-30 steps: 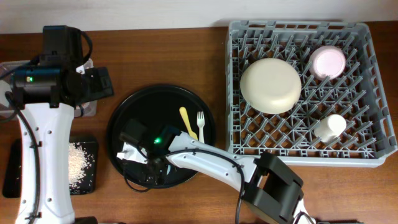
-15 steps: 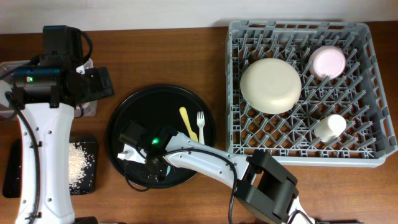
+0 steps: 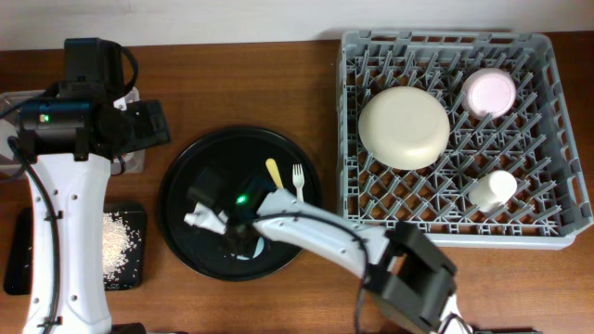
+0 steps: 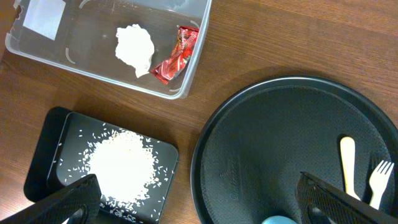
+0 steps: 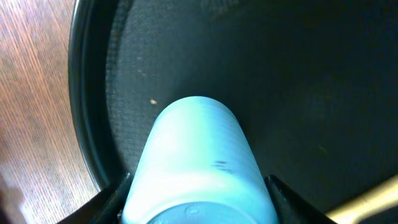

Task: Sort waste into correct bins and load items into the dishwasher rack
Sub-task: 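Grasp the light-blue cup with the right gripper and lift it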

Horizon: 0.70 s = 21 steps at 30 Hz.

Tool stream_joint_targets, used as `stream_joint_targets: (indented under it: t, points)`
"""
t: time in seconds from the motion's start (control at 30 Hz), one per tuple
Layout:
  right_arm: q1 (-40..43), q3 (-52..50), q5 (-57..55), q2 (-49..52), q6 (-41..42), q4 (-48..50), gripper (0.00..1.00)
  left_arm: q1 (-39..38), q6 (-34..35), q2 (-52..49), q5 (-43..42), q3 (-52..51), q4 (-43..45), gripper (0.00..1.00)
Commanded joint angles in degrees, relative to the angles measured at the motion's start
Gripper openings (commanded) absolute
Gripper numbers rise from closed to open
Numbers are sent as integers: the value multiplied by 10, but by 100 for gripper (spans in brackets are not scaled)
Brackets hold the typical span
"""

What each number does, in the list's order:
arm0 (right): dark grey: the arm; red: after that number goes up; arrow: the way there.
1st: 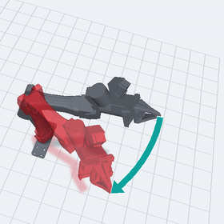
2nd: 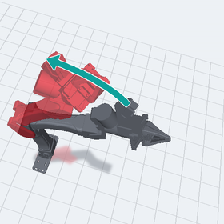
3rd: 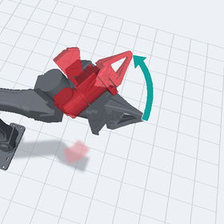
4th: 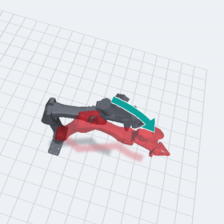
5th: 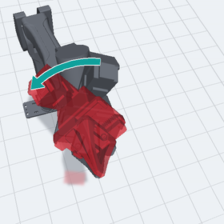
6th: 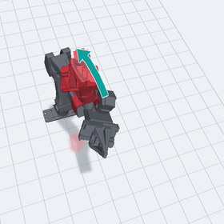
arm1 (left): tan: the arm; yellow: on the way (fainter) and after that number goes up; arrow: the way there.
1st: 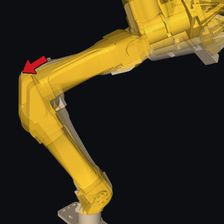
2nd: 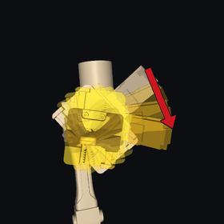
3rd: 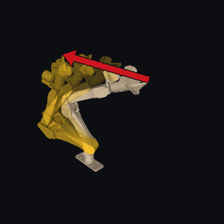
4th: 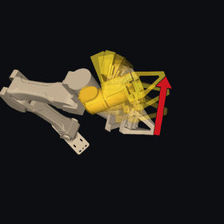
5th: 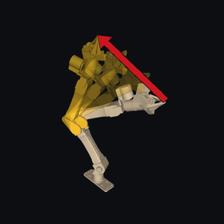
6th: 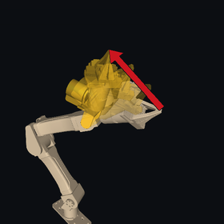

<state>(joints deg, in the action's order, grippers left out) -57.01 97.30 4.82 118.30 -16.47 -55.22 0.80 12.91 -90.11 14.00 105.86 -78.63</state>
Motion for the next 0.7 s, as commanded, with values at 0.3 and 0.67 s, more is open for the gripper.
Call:
stream_joint_targets:
  t: [0.3,0.67]
  points:
    - [290,2,-45,-276,152,-229,52,1,3,1,6,5,1,99]
    - [569,-36,-47,-265,170,-300,52,1,3,1,6,5,1,99]
